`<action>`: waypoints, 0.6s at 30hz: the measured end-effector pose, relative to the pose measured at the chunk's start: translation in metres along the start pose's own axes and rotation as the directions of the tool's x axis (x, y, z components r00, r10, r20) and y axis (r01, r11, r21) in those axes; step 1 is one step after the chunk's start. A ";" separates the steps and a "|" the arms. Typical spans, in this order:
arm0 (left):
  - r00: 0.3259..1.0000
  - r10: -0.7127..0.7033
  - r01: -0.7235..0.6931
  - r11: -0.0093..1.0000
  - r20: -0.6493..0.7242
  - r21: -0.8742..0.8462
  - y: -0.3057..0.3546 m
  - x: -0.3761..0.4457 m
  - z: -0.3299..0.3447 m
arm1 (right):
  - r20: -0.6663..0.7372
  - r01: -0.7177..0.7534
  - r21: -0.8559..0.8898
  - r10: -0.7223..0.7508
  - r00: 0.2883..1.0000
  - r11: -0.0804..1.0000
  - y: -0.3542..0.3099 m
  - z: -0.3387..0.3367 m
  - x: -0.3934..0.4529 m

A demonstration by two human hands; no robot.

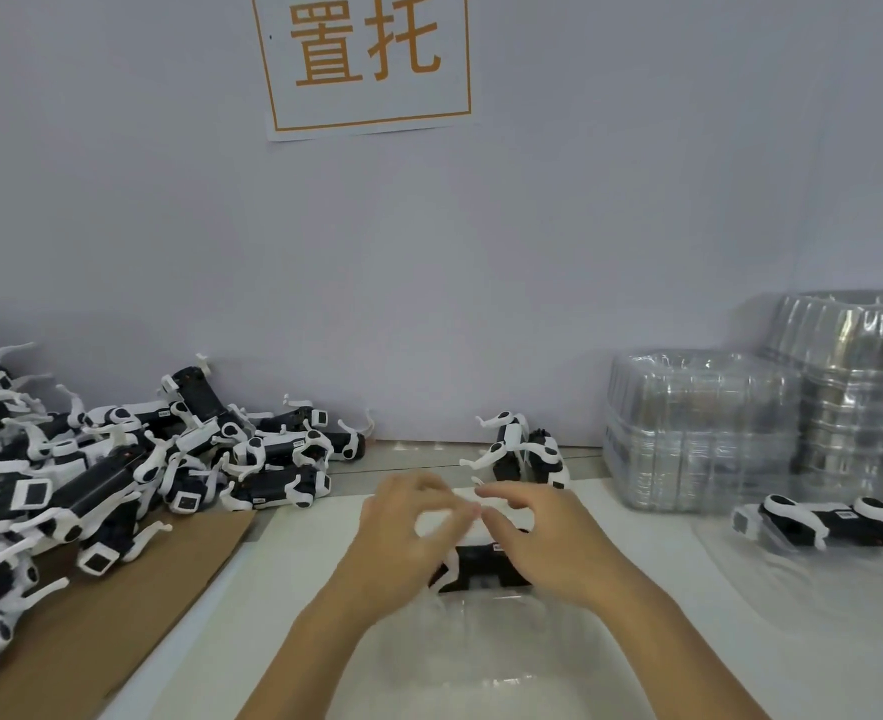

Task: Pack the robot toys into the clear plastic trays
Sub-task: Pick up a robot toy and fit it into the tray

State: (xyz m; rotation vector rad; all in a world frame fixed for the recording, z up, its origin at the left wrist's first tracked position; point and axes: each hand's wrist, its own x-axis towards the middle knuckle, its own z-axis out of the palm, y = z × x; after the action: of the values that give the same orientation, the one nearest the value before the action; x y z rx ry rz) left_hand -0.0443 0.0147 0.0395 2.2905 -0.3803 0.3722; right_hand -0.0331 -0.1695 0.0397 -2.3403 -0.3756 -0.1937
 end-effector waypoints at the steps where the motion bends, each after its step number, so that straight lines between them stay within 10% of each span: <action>1: 0.993 -0.083 0.088 0.994 -0.087 0.059 -0.003 0.003 -0.003 | 0.018 -0.014 -0.019 0.014 1.000 1.000 0.001 -0.004 0.000; 3: 0.940 -0.305 0.333 0.920 -0.154 0.207 -0.008 0.006 -0.010 | 0.035 -0.034 -0.109 0.038 0.999 0.993 0.007 -0.013 -0.001; 6: 0.860 -0.504 0.510 0.843 0.081 -0.167 -0.005 0.006 -0.008 | -0.041 -0.057 -0.286 0.047 0.998 0.956 0.013 -0.019 -0.003; 12: 0.846 -0.260 0.522 0.587 0.466 -0.619 -0.004 0.002 0.004 | -0.104 0.138 -0.160 -0.155 0.982 0.977 -0.011 0.001 0.001; 18: 0.867 -0.481 0.408 0.836 -0.131 -0.367 -0.035 0.007 -0.004 | 0.029 -0.027 -0.294 0.037 0.999 0.955 -0.008 0.010 -0.004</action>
State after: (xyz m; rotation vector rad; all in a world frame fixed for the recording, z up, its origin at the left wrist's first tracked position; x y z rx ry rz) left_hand -0.0249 0.0397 0.0220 1.9060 0.2016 0.2887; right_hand -0.0389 -0.1578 0.0374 -2.6444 -0.3448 -0.2060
